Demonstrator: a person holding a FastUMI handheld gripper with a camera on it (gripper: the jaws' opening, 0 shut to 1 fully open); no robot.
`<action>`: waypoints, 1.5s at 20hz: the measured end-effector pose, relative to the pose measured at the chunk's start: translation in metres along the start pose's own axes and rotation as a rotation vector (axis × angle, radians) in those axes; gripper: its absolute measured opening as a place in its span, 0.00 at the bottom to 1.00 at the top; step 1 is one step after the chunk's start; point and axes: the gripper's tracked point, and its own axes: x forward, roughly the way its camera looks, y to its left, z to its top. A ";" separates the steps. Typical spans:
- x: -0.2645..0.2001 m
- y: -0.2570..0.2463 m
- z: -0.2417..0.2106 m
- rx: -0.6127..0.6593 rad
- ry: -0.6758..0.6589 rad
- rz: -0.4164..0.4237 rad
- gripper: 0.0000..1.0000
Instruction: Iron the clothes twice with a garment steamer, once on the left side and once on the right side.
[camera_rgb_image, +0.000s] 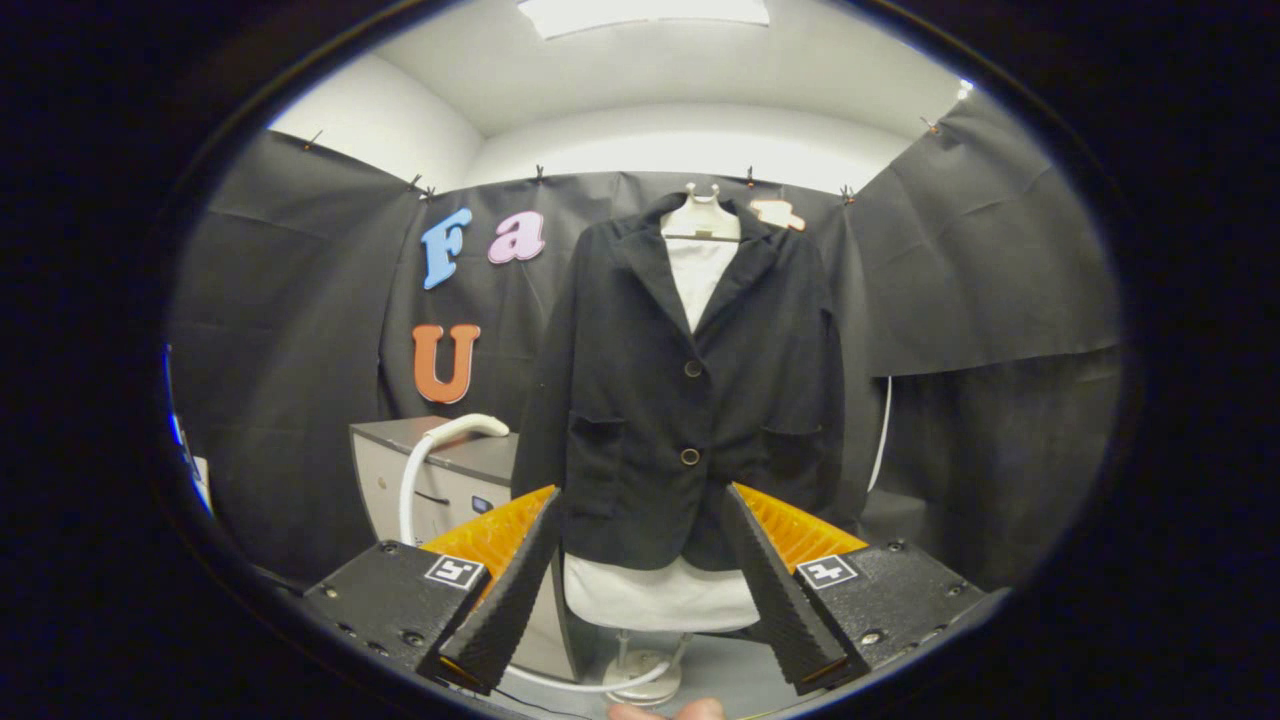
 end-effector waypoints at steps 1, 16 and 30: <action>0.003 0.011 0.003 0.010 0.005 0.011 0.98; 0.088 0.195 0.022 0.140 0.241 0.148 0.98; 0.326 0.358 -0.022 0.001 0.537 0.244 0.98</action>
